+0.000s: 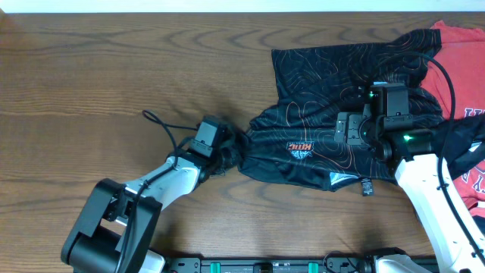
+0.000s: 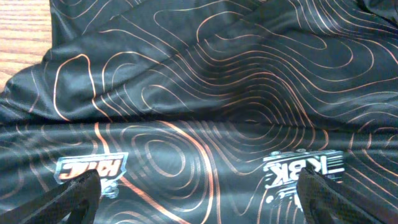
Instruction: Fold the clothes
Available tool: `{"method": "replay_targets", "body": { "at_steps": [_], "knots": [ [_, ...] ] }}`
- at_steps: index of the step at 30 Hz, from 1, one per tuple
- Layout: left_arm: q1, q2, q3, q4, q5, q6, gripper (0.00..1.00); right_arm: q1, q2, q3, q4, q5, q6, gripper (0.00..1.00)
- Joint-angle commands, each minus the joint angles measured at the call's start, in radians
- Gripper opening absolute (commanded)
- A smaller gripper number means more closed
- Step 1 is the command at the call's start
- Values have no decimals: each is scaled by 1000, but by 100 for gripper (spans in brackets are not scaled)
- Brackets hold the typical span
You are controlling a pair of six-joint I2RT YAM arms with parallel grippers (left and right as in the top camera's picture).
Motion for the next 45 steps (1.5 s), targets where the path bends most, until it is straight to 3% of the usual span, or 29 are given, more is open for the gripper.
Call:
{"method": "replay_targets", "body": {
  "at_steps": [1, 6, 12, 13, 14, 15, 16, 17, 21, 24, 27, 31, 39, 41, 43, 45],
  "knots": [
    [82, -26, 0, 32, -114, 56, 6, -8, -12, 3, -8, 11, 3, 98],
    [309, -104, 56, 51, -151, 234, 6, -8, -12, 3, -26, 10, 3, 99],
    [614, -135, 224, 40, -176, 311, 6, -8, -12, 3, -40, 10, 4, 99],
    [652, -135, 245, 35, -160, 311, 12, -7, -12, 3, -40, 10, 4, 99],
    [683, -135, 259, 29, -129, 311, 29, -7, -12, 3, -40, 10, 4, 99],
    [705, -135, 266, 23, -94, 311, 50, -7, -12, 3, -40, 10, 4, 99],
    [721, -135, 267, 13, -49, 311, 87, -7, -12, 3, -40, 10, 4, 99],
    [737, -135, 267, -22, 22, 311, 98, -7, -12, 3, -40, 10, 3, 99],
    [738, -134, 266, -321, 218, 311, 98, -7, -12, 3, -40, 10, 4, 99],
    [700, -133, 249, -604, 220, 311, 98, -7, -12, 3, -40, 10, 3, 99],
    [651, -133, 210, -771, 175, 311, 98, -7, -12, 3, -40, 10, 3, 99],
    [595, -133, 147, -808, 58, 309, 98, -7, -12, 3, -40, 10, 3, 98],
    [576, -133, 52, -683, -63, 295, 96, -7, -12, 3, -48, 10, 3, 99],
    [576, -133, 36, -643, -63, 295, 70, -7, -12, 3, -48, 10, 3, 99],
    [576, -133, 22, -608, -66, 295, 36, -7, -12, 3, -48, 10, 3, 99],
    [576, -133, 13, -573, -77, 295, 20, -7, -12, 3, -48, 10, 3, 99]
  ]
}}
